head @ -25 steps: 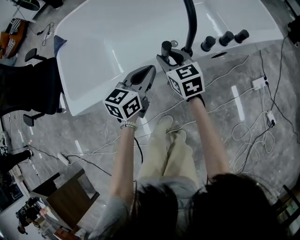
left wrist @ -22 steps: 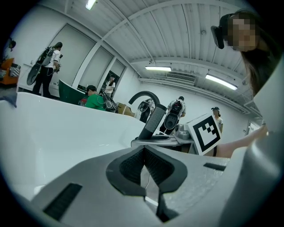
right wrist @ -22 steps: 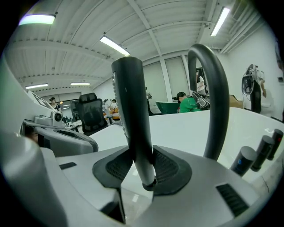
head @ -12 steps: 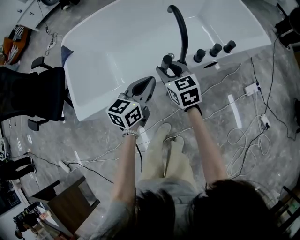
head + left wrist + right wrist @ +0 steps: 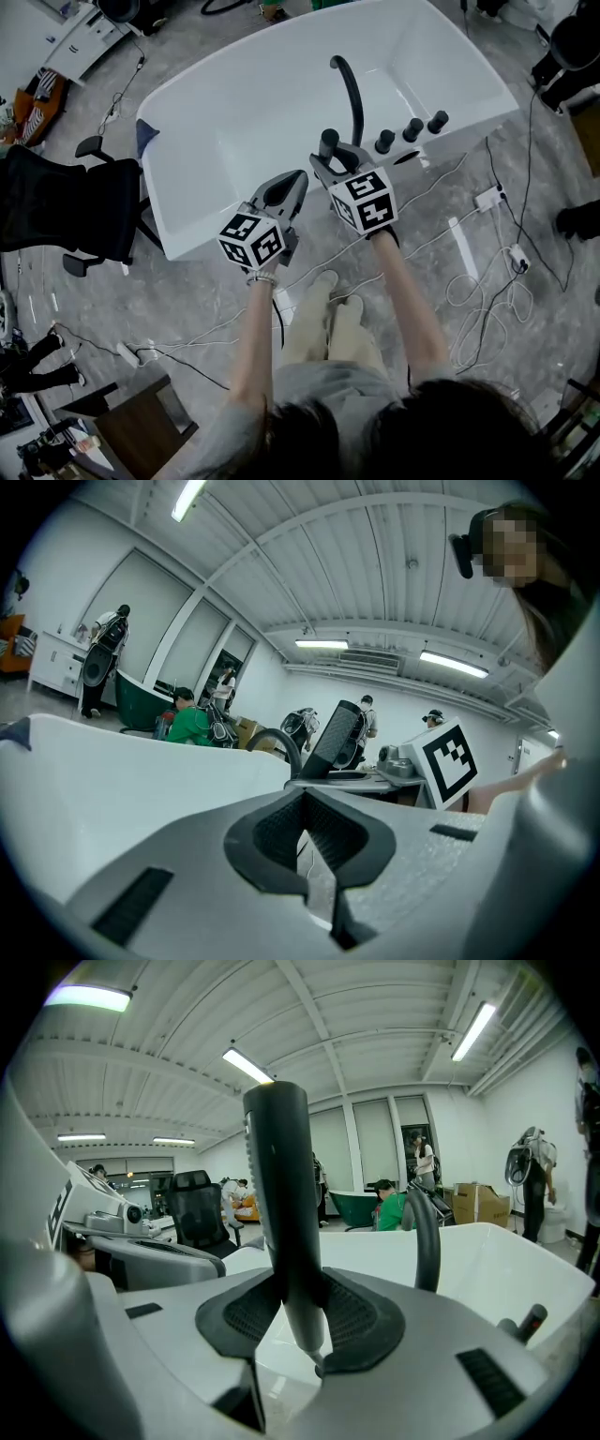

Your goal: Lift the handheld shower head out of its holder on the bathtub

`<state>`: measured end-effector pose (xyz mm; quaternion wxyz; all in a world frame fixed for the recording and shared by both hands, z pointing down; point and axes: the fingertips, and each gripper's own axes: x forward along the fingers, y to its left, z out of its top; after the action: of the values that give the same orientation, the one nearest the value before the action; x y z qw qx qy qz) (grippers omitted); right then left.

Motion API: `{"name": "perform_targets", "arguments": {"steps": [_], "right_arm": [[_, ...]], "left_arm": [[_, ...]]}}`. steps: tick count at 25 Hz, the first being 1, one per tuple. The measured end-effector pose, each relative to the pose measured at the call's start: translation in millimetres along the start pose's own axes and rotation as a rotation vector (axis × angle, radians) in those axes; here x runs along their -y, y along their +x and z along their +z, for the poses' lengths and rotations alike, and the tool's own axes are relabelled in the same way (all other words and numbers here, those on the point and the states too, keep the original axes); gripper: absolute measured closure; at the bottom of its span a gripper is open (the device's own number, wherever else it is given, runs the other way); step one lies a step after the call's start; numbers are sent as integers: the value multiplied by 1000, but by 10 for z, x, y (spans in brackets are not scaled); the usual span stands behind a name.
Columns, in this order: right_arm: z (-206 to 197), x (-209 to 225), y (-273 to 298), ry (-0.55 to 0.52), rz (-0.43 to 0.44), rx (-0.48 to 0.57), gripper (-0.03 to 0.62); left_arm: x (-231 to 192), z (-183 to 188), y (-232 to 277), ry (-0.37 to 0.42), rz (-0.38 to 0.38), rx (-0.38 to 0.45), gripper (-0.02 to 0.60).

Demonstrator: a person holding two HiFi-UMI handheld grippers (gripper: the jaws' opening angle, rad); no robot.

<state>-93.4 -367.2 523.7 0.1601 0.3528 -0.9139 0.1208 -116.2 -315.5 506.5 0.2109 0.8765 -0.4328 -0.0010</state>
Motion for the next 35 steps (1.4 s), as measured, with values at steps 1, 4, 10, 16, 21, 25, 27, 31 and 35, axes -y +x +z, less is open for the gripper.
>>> {"name": "perform_targets", "arguments": {"steps": [1,4,10,16,21,25,27,31,35], "right_arm": [[59,-19,-37,-3,-1,4,461],[242,-60,-171,-5,-9,22,461],[586,-69,-503,5,-51,77,461],[905,-25,-890,-11,-105,132,461],[1049,22,-1201,-15,-147,161,462],[1189,51,-1403,-23,-173,186,462],[1257,53,-1489,-29,-187,195,462],[1352,55,-1654,-41,-206,207,462],[1428,63,-1819,-55,-225,220,462]], "left_arm": [[27,53,-22,3,-2,4,577],[128,206,-83,13,-8,14,577],[346,448,-191,42,-36,20,577],[584,665,-251,81,-71,21,577],[838,846,-247,122,-117,30,577],[1032,1046,-219,169,-164,41,577],[1116,1132,-210,187,-187,48,577],[1291,1228,-189,212,-229,53,577],[1451,1276,-185,231,-264,56,577]]}}
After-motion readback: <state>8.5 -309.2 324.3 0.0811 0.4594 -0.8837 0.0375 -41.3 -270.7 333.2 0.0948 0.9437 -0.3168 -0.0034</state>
